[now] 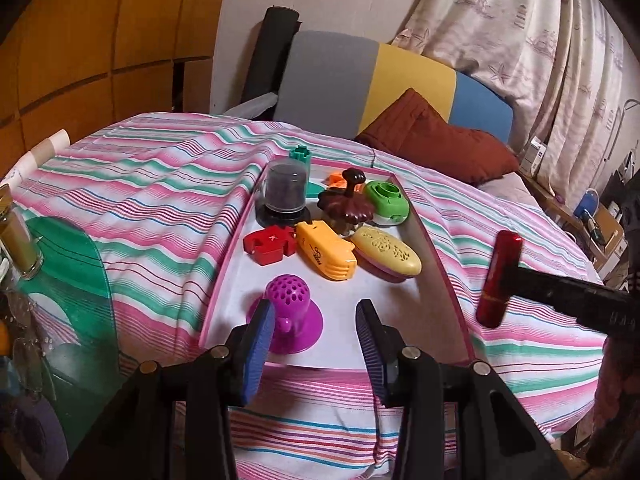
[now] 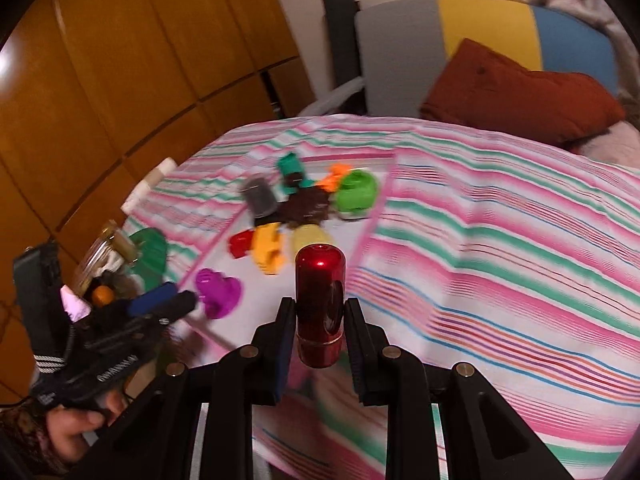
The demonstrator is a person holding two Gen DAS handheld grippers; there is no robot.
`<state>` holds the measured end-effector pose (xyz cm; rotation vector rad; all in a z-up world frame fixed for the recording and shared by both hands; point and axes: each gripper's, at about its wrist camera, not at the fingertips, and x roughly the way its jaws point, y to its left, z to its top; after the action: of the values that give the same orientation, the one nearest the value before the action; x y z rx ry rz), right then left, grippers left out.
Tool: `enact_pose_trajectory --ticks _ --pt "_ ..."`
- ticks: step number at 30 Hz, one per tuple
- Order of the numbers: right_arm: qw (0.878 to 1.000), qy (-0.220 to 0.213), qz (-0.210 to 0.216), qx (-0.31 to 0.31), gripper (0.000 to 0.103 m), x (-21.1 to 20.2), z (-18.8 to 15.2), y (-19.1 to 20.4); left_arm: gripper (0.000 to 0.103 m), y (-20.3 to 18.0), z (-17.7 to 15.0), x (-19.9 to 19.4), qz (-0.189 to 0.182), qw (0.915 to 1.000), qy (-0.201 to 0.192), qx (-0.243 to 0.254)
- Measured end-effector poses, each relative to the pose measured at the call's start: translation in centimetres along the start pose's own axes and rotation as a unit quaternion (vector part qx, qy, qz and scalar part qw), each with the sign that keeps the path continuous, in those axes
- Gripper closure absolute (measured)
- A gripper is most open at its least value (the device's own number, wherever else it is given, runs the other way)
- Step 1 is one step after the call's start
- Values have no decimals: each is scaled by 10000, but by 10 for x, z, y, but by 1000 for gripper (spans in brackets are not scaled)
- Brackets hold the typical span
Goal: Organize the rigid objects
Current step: 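Lower the red bottle into the tray beside the purple cup and open the right gripper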
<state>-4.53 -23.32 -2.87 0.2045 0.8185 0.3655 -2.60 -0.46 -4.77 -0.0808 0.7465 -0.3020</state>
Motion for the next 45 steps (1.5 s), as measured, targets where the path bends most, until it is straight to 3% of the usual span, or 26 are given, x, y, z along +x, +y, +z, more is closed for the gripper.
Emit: enact_pose_trajectory --ticks 9,20,30,35,38,45 --pt "9984 457 21 -327 78 38 5 39 61 11 7 -5 89 9998 -73 -167" --pt "9924 956 -451 -630 78 60 3 50 61 21 14 -12 151 9992 -128 -338" --pt "9925 992 -464 -537 78 69 1 52 59 27 18 -13 361 9984 71 -437" --pt "9938 902 -435 -474 78 63 1 53 58 27 21 -14 851 9951 148 -473" --pt "9943 833 -455 -476 77 59 2 53 58 25 21 -14 923 9946 184 -433" --pt "9948 643 -614 -494 62 49 4 57 58 21 23 -17 1140 9924 258 -379"
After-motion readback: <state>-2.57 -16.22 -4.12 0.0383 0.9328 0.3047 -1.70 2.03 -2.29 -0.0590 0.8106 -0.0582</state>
